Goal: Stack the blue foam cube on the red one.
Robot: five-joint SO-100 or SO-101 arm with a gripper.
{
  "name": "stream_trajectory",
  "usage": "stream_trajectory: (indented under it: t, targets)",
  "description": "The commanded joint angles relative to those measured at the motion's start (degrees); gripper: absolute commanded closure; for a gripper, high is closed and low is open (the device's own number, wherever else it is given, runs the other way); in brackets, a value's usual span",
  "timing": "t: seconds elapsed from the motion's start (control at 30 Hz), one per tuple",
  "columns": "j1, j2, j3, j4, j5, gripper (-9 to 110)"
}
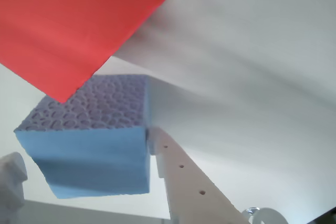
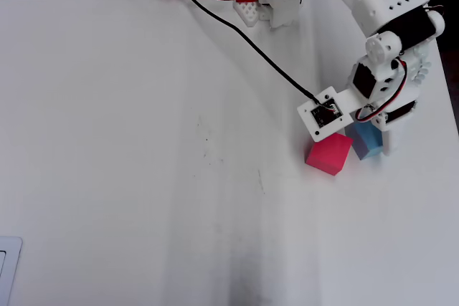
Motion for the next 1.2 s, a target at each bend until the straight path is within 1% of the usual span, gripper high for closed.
stream_trajectory:
  t: [0.0, 0.37, 0.67, 0.87, 0.97, 1.17]
  targets:
    - [-0.62, 0.26, -3.16, -0.97, 0.44, 73]
    - [-1.58, 0.26, -3.25, -1.05, 0.53, 79]
    - [-0.09, 8.88, -3.25, 1.93, 0.53, 80]
    - [2.37, 16.79, -6.68, 6.42, 0.53, 80]
    - [4.57, 20.57, -11.78, 11.25, 0.53, 80]
    - [8.09, 22.94, -17.05, 17.14, 0.53, 81]
